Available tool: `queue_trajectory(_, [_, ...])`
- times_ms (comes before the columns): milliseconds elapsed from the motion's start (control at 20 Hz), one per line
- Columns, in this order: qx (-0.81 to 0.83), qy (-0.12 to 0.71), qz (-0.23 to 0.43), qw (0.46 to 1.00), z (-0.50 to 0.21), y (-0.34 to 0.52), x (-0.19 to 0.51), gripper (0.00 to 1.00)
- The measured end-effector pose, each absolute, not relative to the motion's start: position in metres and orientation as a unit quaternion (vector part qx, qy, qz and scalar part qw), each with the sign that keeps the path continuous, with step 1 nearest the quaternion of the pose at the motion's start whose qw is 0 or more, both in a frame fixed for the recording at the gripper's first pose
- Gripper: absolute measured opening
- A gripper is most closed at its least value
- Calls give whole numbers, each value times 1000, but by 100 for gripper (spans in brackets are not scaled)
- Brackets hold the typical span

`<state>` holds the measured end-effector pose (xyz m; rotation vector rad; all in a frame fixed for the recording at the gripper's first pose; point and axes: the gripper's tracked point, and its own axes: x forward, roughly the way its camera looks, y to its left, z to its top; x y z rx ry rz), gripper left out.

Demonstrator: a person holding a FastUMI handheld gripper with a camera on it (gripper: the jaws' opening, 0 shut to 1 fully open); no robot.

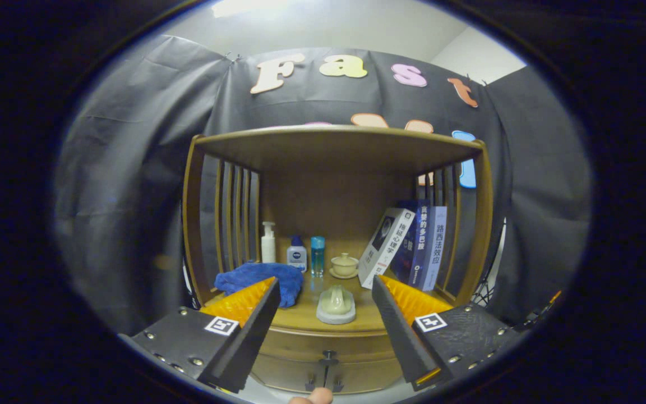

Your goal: Pull open the drawer, take out the items inside it, and place them on the countertop above the cabinet.

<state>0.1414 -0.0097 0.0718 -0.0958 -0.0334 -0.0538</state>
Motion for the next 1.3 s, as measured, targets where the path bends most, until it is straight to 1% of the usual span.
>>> queue_trajectory(350, [-37, -45, -9, 998, 95, 2, 119, 98])
queue_trajectory(550, [-45, -21, -18, 999, 64, -2, 110, 98])
queue_trajectory(800, [-25, -18, -32, 999, 42, -10, 95, 99])
queue_trajectory(1300, [-27, -30, -51, 998, 41, -22, 87, 99])
